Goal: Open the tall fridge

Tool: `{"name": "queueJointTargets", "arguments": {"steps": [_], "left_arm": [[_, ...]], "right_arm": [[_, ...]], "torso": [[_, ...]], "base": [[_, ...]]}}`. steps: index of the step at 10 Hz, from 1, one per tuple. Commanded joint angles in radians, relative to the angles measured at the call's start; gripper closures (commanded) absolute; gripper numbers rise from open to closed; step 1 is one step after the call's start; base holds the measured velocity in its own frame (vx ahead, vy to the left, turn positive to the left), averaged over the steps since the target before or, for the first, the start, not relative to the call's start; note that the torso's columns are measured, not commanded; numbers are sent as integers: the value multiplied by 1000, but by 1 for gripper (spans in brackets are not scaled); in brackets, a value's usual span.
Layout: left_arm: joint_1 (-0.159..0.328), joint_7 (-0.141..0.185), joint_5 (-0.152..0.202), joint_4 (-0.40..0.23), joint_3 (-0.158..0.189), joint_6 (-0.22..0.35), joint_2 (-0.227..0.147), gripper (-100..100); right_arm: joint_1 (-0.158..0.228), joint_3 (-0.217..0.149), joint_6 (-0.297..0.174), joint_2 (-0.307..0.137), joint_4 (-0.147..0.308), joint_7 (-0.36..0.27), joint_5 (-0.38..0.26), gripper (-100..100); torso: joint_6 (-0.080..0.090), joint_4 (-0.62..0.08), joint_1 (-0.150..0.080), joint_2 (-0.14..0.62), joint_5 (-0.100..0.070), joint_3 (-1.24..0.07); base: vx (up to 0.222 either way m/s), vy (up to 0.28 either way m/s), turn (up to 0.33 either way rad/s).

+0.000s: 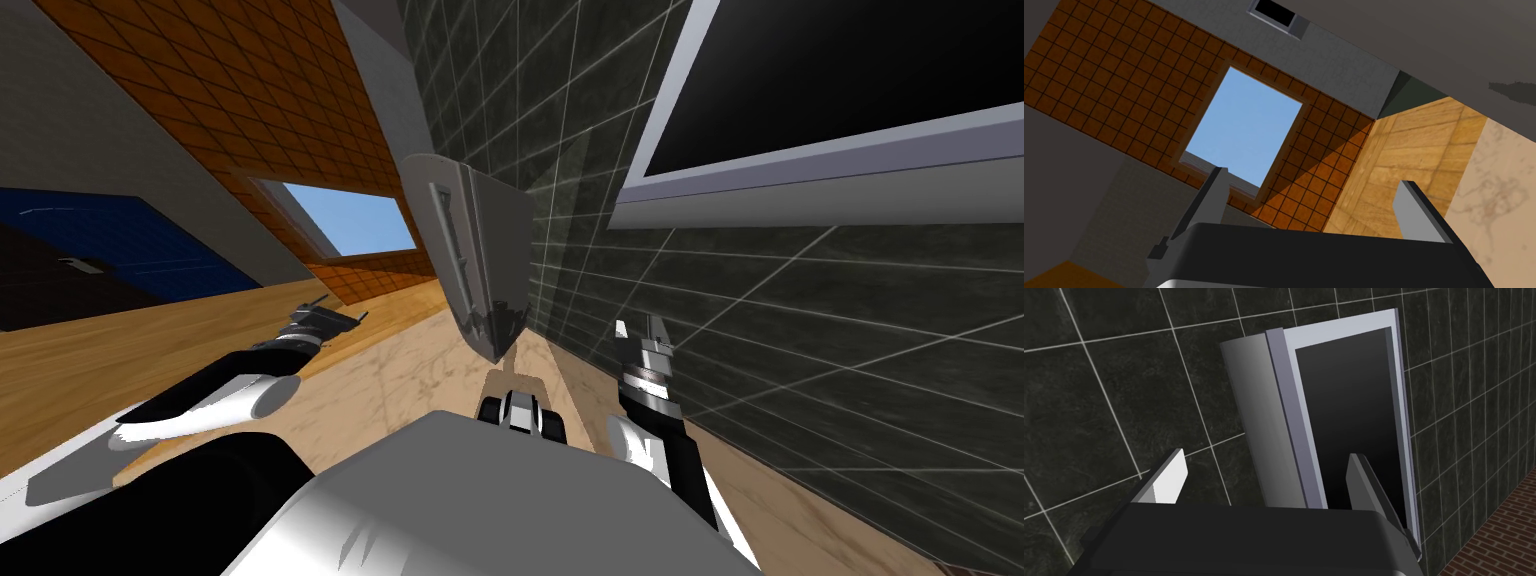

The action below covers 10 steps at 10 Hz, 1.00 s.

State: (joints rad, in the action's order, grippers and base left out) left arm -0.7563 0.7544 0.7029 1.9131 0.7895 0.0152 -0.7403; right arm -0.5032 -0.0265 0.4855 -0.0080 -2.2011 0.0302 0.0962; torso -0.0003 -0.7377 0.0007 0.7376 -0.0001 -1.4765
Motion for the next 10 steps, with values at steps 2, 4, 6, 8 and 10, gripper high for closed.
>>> {"name": "queueJointTargets", "arguments": {"steps": [2, 4, 6, 8, 10], "left_arm": [[-39, 75, 83, -30, 92, 76, -65, -100], [-74, 141, 152, -64, 165, 137, -128, -100], [-108, 196, 210, -95, 225, 200, -185, -100], [-125, 232, 247, -109, 261, 230, -211, -100], [-156, 286, 302, -134, 318, 288, -258, -100]], "right_arm": [[0, 0, 0, 0, 0, 0, 0, 0], [0, 0, 0, 0, 0, 0, 0, 0], [0, 0, 0, 0, 0, 0, 0, 0], [0, 0, 0, 0, 0, 0, 0, 0], [0, 0, 0, 0, 0, 0, 0, 0]], "torso": [[0, 0, -3, -1, 0, 0], [0, 0, 1, 0, 1, 0], [0, 0, -4, -1, -1, -1], [0, 1, -3, -2, -1, -1], [0, -2, 6, 6, 2, 4]], "base": [[128, -158, -27], [123, -152, -38], [183, -226, -39], [166, -202, -21], [96, -128, -34]]}}
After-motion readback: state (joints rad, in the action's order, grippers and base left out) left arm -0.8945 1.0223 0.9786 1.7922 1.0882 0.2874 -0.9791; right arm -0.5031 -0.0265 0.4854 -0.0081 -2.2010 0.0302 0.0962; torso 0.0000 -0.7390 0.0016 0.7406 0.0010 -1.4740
